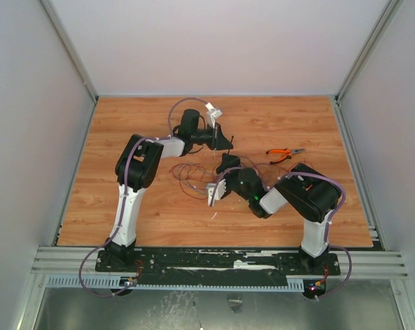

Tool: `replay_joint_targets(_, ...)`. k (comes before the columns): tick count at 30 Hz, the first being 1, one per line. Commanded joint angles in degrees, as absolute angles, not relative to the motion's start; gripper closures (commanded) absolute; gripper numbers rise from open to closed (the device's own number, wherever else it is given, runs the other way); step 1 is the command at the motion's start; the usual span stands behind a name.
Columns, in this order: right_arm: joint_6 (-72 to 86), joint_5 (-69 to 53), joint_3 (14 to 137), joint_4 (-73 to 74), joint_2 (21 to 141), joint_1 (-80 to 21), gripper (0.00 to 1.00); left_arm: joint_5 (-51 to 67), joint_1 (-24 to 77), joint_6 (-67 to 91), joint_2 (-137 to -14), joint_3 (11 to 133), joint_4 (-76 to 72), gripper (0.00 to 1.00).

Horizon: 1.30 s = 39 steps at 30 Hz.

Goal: Zip-tie the wires
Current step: Tie the cable at the center of the board.

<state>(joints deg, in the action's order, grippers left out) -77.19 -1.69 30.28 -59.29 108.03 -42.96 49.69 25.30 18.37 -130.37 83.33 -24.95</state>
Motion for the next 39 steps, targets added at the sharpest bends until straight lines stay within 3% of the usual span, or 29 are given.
replay_joint_targets(1,-75.0,-0.3,28.0,-57.0,109.4,-43.9,0.01,50.6,25.4,19.5,-131.1,84.8,-26.1,1.0)
replay_joint_targets(14,-65.9,2.6,27.8,-43.3,99.7,-41.3,0.01,46.7,25.4,25.3,-131.5,84.0,-29.6,1.0)
replay_joint_targets(17,-56.6,2.4,29.1,-36.1,94.0,-41.2,0.01,45.2,25.4,25.9,-131.5,83.9,-29.7,1.0)
replay_joint_targets(23,-28.2,-0.1,46.1,-4.8,89.7,-41.7,0.01,44.5,25.4,26.7,-131.4,83.3,-30.3,1.0)
replay_joint_targets(26,-18.3,-4.7,50.6,3.3,88.7,-42.5,0.01,44.2,25.4,26.4,-131.2,83.2,-30.0,1.0)
replay_joint_targets(35,6.6,-13.9,42.0,-2.4,77.4,-44.4,0.03,43.7,25.4,25.4,-131.2,83.5,-28.2,1.0)
replay_joint_targets(39,14.3,-15.0,39.8,-6.5,78.2,-45.9,0.12,43.6,25.4,25.2,-131.3,83.6,-27.8,1.0)
